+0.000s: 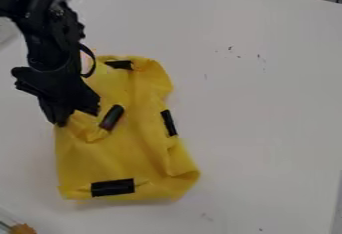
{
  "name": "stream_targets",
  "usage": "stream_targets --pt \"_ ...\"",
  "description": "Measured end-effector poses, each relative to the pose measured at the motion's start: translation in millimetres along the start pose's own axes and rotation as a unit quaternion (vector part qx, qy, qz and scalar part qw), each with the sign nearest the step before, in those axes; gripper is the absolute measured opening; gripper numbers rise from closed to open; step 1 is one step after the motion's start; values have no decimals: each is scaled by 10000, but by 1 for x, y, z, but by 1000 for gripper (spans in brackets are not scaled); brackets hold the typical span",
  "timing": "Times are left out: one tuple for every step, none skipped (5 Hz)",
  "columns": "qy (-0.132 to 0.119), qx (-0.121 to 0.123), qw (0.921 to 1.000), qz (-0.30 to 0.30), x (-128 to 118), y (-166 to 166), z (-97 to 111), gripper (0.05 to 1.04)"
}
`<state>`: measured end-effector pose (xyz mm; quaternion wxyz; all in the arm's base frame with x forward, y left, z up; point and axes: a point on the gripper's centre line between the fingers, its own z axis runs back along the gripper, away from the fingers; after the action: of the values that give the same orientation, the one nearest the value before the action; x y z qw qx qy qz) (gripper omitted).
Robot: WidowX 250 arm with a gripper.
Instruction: Unfold the cloth from the top right to the bottom left
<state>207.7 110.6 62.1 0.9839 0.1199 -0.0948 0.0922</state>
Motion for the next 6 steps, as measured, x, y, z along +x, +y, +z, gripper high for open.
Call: stream_targets --pt "39 -156 9998 75 -7 11 -3 53" --pt "27 -366 9986 388 -23 14 -13 73" --pt "-63 -558 9978 355 -26 14 -17 220" --pt "159 -528 9984 155 -31 15 -18 480" --pt "328 -304 9990 -68 -25 19 -12 786" --pt "385 -57 9987 -339 -18 20 -1 998"
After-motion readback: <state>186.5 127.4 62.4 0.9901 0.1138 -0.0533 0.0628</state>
